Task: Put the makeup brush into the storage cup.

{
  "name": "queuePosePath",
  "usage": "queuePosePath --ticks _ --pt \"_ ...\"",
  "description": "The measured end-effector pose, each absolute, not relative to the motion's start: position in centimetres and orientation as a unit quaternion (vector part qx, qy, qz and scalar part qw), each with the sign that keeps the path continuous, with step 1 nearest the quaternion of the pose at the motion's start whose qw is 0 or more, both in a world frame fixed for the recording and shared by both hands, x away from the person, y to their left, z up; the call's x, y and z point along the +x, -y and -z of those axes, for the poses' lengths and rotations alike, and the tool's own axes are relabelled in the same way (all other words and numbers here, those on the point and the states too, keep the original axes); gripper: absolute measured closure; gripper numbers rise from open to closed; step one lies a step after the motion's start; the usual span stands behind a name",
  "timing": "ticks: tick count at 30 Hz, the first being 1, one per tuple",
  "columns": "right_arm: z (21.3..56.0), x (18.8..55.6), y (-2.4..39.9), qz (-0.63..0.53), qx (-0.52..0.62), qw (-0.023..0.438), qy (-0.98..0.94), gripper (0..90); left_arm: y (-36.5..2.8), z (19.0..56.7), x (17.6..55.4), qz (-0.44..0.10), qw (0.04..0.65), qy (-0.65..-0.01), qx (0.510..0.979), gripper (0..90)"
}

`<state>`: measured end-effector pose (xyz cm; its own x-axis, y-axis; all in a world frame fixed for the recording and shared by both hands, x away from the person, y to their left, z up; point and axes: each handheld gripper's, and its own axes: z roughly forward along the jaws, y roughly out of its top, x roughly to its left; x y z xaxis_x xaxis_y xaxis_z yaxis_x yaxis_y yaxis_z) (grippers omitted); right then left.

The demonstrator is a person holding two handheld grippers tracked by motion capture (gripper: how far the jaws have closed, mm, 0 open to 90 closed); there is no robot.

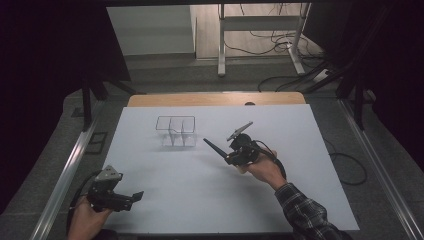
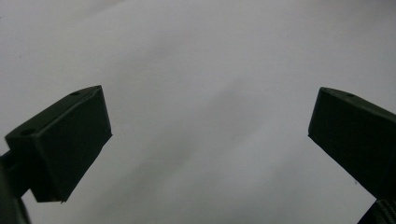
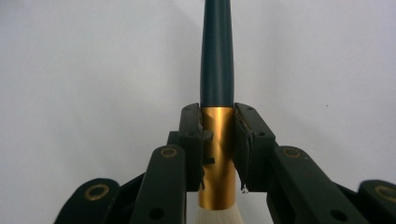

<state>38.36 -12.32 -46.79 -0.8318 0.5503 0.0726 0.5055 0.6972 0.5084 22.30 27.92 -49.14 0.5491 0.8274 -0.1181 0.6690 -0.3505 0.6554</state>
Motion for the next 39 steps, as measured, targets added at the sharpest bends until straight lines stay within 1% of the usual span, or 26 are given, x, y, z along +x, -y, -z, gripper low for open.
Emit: queuePosePath --ticks 9,27,39 --pt "46.0 37.9 13.3 -0.274 0.289 0.048 -0.916 73.4 -28.0 48.8 22.3 -0.096 0.359 -0.461 0.806 0.0" --pt "44.8 36.0 16.0 -0.288 0.286 0.055 -0.912 73.4 -26.8 48.3 22.6 -0.071 0.379 -0.435 0.813 0.0" --pt "44.4 34.6 16.9 -0.287 0.274 0.051 -0.917 73.4 -25.7 48.1 22.9 -0.072 0.378 -0.413 0.825 0.0"
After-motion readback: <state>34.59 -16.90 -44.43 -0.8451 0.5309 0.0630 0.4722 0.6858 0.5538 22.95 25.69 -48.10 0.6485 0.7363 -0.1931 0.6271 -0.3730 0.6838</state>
